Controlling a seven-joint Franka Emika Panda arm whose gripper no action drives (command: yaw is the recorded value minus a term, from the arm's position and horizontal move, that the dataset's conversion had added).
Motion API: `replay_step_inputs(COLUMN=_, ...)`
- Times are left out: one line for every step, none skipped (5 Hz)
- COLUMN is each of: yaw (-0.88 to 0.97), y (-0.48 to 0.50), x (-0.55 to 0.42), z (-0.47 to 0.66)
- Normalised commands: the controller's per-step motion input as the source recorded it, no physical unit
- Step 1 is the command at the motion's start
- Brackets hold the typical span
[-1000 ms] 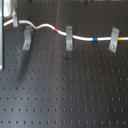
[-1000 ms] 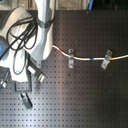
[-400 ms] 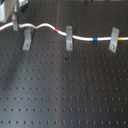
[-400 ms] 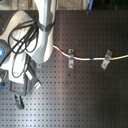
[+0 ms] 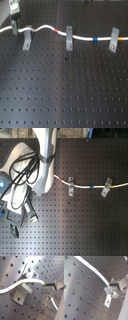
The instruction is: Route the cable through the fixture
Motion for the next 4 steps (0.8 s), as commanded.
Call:
replay_step_inputs(yaw=-0.08, y=-0.126, x=0.068, z=0.17)
replay_step_inputs(yaw=-0.2, y=-0.265, x=0.078, z=0.0)
replay_step_inputs(yaw=-0.14, y=-0.386, x=0.094, z=-0.1)
replay_step_inputs(yaw=-0.1, y=-0.385, x=0.095, z=-0.13)
